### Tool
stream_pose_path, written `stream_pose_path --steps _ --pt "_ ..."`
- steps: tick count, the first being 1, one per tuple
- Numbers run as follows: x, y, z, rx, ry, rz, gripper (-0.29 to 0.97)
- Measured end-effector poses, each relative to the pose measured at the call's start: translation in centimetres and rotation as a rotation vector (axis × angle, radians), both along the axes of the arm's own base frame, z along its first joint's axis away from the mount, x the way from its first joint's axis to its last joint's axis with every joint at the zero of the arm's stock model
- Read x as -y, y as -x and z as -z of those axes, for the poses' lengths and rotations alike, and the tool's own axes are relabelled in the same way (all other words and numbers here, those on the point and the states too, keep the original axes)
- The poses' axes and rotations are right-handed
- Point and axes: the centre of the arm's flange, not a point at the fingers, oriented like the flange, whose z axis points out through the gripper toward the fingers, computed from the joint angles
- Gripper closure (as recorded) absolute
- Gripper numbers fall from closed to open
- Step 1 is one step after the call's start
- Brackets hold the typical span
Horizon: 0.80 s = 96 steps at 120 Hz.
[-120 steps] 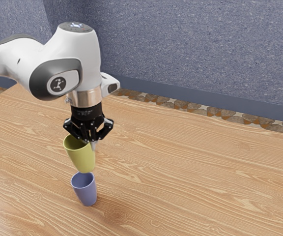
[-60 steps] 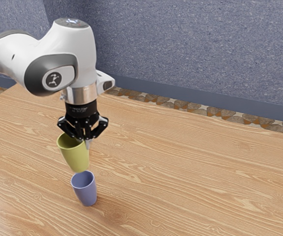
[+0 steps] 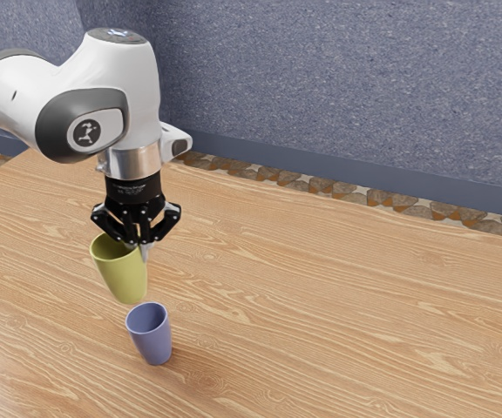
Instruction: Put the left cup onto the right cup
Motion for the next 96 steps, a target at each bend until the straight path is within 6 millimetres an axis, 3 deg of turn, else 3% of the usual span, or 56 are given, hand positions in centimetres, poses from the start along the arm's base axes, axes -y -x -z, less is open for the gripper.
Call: stream_pose_path --steps 96 --pt "-0.67 -0.39 -0.83 0.007 -0.006 -0.003 0.79"
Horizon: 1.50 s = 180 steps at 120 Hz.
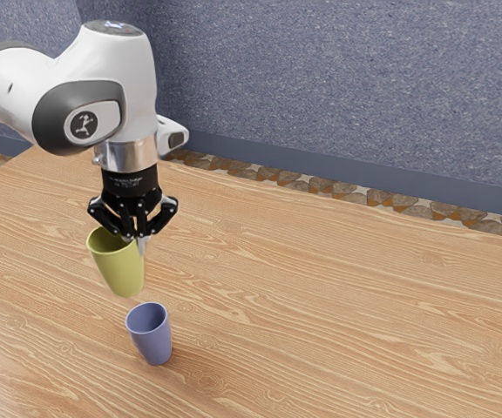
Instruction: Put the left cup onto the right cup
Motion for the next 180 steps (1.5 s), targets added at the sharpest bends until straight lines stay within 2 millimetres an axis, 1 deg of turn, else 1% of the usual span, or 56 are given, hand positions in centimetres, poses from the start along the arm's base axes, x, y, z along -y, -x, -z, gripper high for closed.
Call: stream_pose_path --steps 16,68,106,128,180 --pt "-0.1 -0.1 0.1 0.0 0.001 0.001 0.79" --pt "-0.3 -1.0 1.4 -0.009 0.008 0.003 0.79" --pt "-0.4 -0.8 2.5 -0.019 0.013 -0.002 0.79" --pt "-0.5 -1.0 2.7 -0.014 0.017 -0.003 0.79" --pt "-0.9 -2.1 4.0 -0.011 0.027 -0.009 0.79"
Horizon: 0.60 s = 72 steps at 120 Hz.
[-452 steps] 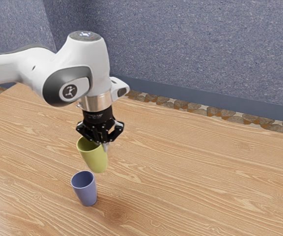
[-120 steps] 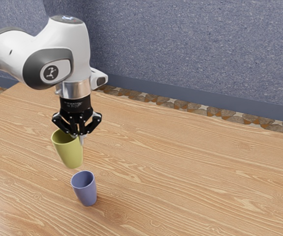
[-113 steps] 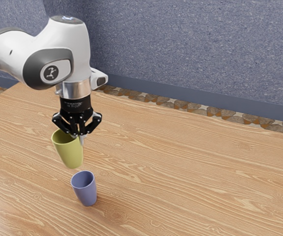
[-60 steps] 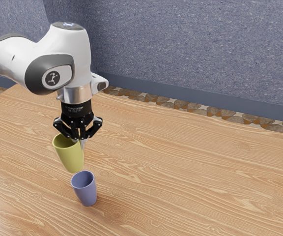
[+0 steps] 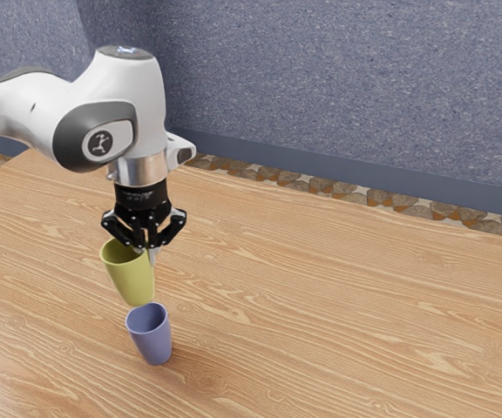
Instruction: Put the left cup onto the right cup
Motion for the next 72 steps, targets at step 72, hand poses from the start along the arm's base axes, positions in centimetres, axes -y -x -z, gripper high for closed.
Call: stream_pose_path --steps 72 --pt "-0.29 0.54 0.79 -0.007 -0.002 -0.01 0.79"
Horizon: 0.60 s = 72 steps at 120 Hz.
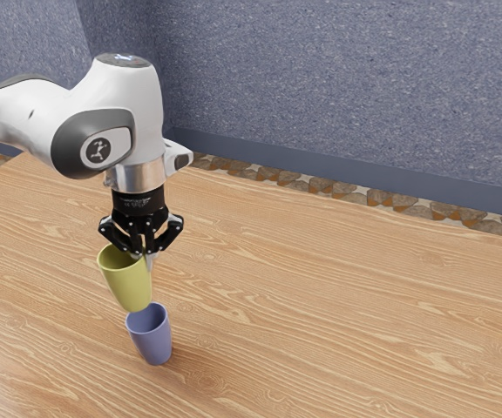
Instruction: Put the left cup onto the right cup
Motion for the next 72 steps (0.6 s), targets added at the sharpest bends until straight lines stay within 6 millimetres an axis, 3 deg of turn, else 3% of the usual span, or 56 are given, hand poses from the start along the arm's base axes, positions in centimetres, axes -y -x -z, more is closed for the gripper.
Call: stream_pose_path --steps 72 --pt "-0.4 0.0 1.9 -0.002 0.002 -0.006 0.79"
